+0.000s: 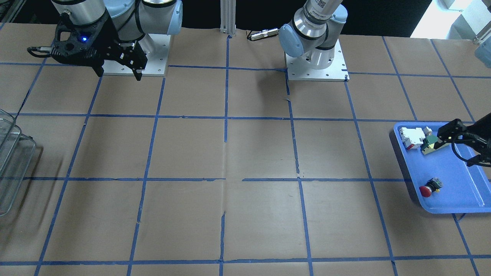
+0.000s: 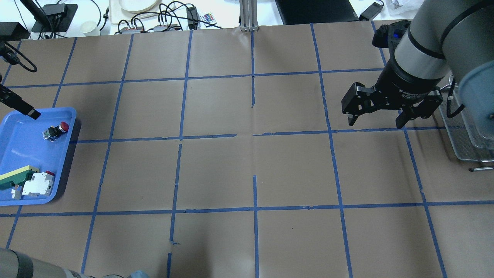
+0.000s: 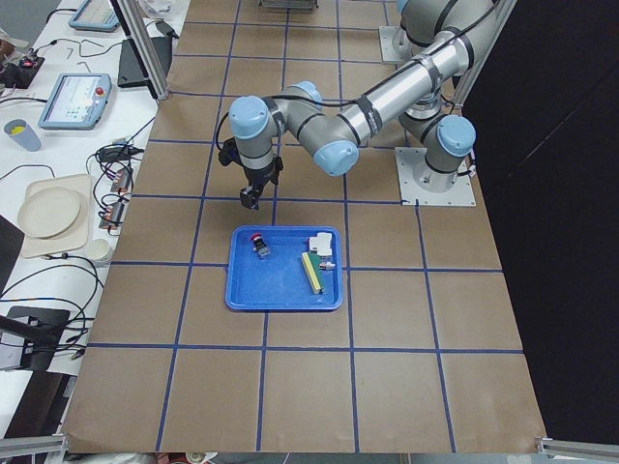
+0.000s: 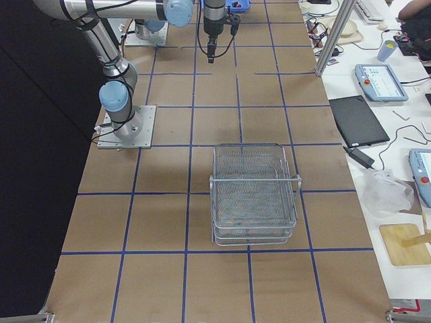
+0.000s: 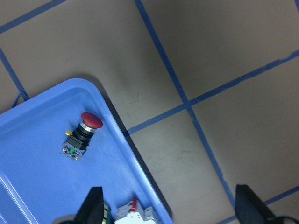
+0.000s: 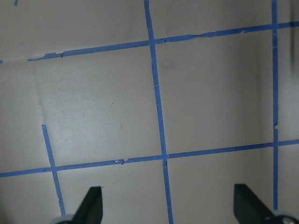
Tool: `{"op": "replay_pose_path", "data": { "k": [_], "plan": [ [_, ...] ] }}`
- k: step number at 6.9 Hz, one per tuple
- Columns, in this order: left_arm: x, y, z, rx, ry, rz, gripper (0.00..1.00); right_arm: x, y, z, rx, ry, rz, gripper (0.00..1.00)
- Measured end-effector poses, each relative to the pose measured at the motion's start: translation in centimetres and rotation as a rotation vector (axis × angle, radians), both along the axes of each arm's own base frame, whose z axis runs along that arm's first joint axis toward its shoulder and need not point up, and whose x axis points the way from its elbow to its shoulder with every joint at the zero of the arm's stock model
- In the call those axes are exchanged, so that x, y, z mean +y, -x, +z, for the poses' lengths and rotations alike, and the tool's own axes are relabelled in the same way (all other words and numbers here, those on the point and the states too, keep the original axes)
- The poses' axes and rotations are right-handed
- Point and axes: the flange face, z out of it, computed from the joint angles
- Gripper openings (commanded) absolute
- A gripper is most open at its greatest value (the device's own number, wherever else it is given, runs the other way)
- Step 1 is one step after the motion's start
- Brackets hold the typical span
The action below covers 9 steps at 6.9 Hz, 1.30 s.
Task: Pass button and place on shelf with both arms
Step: 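Move the left gripper toward the red button in the blue tray, then lower the left gripper and close it on the red button's base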
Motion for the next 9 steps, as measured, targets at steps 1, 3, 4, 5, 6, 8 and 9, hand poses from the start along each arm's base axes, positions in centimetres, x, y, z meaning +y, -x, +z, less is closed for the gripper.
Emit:
{"op": "replay_pose_path", "data": {
  "k": [1,3,4,5,6,8,9],
  "plan": [
    [-0.2,-2.2,-1.9,0.017,0.032,-0.068,0.99,0.0,0.0,0.0,0.001,0.0,-0.001,1.0],
    [-0.6,-5.1,-5.0,0.041,0.097,-0.231,0.99,0.0,0.0,0.0,0.003,0.0,0.0,1.0],
    [-0.8,-5.9,-6.5,0.074,0.137,-0.299,0.98,0.2,0.0,0.2,0.003,0.004,-0.001,1.0],
    [-1.0,-6.4,-7.6,0.089,0.17,-0.338,0.98,0.5,0.0,0.3,0.004,0.009,-0.002,1.0],
    [-1.2,-6.6,-8.6,0.092,0.188,-0.358,0.98,0.6,0.0,0.3,0.004,0.011,-0.002,1.0],
    [-0.8,-7.9,-10.7,0.103,0.21,-0.354,0.99,0.7,0.0,0.3,0.003,0.012,0.0,1.0],
    [-0.5,-8.8,-11.7,0.103,0.248,-0.369,0.98,0.7,0.0,0.2,0.004,0.009,0.001,1.0]
  ]
}}
